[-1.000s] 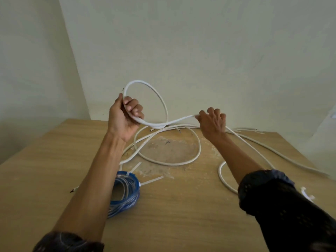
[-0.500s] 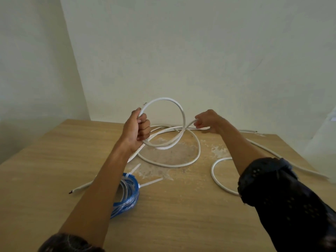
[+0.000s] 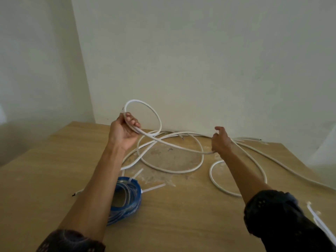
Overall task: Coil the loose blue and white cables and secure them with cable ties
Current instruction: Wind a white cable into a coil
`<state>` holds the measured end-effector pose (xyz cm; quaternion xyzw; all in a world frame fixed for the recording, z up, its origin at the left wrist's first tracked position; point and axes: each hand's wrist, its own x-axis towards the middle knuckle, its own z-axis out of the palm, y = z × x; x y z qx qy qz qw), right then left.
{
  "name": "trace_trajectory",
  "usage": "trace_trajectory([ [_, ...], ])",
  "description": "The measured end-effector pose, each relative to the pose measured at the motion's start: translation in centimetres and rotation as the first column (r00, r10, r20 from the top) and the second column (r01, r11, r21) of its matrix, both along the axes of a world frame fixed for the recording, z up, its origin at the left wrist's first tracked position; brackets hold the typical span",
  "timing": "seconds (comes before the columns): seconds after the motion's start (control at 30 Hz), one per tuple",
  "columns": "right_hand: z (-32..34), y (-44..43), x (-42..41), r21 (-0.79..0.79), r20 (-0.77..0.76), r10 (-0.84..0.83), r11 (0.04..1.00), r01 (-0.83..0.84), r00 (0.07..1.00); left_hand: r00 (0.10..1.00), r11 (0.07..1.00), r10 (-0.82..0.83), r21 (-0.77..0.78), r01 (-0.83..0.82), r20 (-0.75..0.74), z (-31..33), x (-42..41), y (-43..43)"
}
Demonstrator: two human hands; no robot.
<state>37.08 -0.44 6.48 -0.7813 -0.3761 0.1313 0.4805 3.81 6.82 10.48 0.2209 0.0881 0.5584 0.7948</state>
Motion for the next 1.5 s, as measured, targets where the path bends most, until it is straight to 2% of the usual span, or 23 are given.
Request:
trace_trajectory([
  [0.23, -0.3, -0.6, -0.5, -0.081, 0.114, -0.021, 0.996, 0.031, 0.993, 0.999, 0.998, 0.041, -0.057, -0.04, 0.02, -0.7, -0.9, 0.2],
  [0.33, -2.2, -0.7, 0.4, -0.165, 0.179, 0.038, 0.986, -0.008, 0.983, 0.994, 0.999, 0.009, -0.044, -0.014, -0.109, -0.8, 0.2, -0.7],
  [0.43, -2.6, 0.0, 0.3, -0.174, 0.141, 0.118, 0.98, -0.093, 0.983, 0.956, 0.994, -0.101, 0.01, 0.108, -0.274, -1.1, 2.7, -2.9],
  [0.47, -2.5, 0.0, -0.1, -0.253, 0.171, 0.152, 0.962, -0.105, 0.973, 0.938, 0.989, -0.126, 0.028, 0.143, -0.322, -1.1, 3.6, -3.5],
  [0.53, -2.1, 0.1, -0.9, -0.447, 0.393, 0.208, 0.895, -0.011, 0.896, 0.909, 0.985, -0.132, 0.05, 0.165, -0.394, -0.9, 4.7, -4.3],
  [0.57, -1.6, -0.2, -1.6, -0.413, 0.529, 0.188, 0.909, 0.058, 0.827, 0.904, 0.986, -0.119, 0.055, 0.155, -0.41, -0.7, 5.0, -4.4],
  [0.6, -0.8, -0.9, -2.8, -0.303, 0.608, 0.156, 0.952, 0.045, 0.778, 0.906, 0.989, -0.101, 0.055, 0.136, -0.411, -0.7, 5.2, -4.5],
  [0.63, -0.4, -1.7, -4.0, -0.144, 0.659, 0.127, 0.989, -0.042, 0.741, 0.915, 0.992, -0.083, 0.053, 0.112, -0.395, -0.7, 5.3, -4.5],
  [0.67, -0.3, -2.9, -5.5, -0.012, 0.647, 0.142, 0.984, -0.177, 0.75, 0.93, 0.995, -0.065, 0.047, 0.088, -0.363, -0.7, 5.3, -4.4],
  [0.7, -0.5, -4.1, -6.9, 0.083, 0.558, 0.228, 0.942, -0.326, 0.798, 0.943, 0.997, -0.044, 0.041, 0.061, -0.329, -0.7, 5.3, -4.4],
  [0.73, -0.7, -5.4, -8.5, 0.124, 0.373, 0.361, 0.894, -0.431, 0.855, 0.951, 0.999, -0.015, 0.043, 0.029, -0.309, -0.8, 5.3, -4.3],
  [0.77, -1.1, -6.7, -10.0, 0.144, 0.135, 0.489, 0.851, -0.506, 0.862, 0.95, 0.999, 0.018, 0.05, -0.002, -0.311, -1.0, 5.1, -4.3],
  [0.8, -1.6, -7.4, -11.3, 0.177, -0.055, 0.575, 0.81, -0.559, 0.816, 0.946, 0.998, 0.039, 0.053, -0.023, -0.322, -1.3, 5.0, -4.5],
  [0.83, -2.3, -7.7, -12.1, 0.199, -0.142, 0.607, 0.792, -0.578, 0.782, 0.943, 0.999, 0.04, 0.048, -0.026, -0.33, -1.7, 5.0, -4.6],
  [0.97, -3.1, -6.6, -14.5, 0.266, -0.123, 0.495, 0.851, -0.452, 0.86, 0.944, 0.999, -0.032, 0.02, 0.04, -0.329, -3.2, 5.1, -5.0],
  [1.0, -3.1, -6.3, -14.7, 0.259, -0.138, 0.499, 0.852, -0.455, 0.856, 0.938, 0.999, -0.026, 0.029, 0.038, -0.345, -3.2, 5.1, -5.0],
  [1.07, -3.1, -6.3, -14.3, 0.145, -0.194, 0.587, 0.809, -0.569, 0.786, 0.92, 0.999, 0.01, 0.051, 0.011, -0.393, -3.0, 4.7, -5.0],
  [1.13, -2.9, -7.0, -13.7, -0.014, -0.265, 0.698, 0.687, -0.727, 0.665, 0.902, 0.996, 0.043, 0.085, -0.007, -0.429, -2.9, 4.4, -5.0],
  [1.2, -2.5, -7.4, -13.2, -0.046, -0.282, 0.748, 0.616, -0.787, 0.601, 0.898, 0.994, 0.04, 0.108, 0.009, -0.439, -2.8, 4.1, -4.7],
  [1.37, -2.3, -6.4, -10.4, -0.012, -0.075, 0.712, 0.699, -0.715, 0.698, 0.923, 0.994, -0.089, 0.029, 0.107, -0.375, -2.3, 3.9, -4.9],
  [1.5, -2.1, -6.9, -9.2, -0.055, 0.099, 0.737, 0.675, -0.736, 0.669, 0.943, 0.998, -0.063, -0.004, 0.065, -0.328, -3.1, 4.2, -5.0],
])
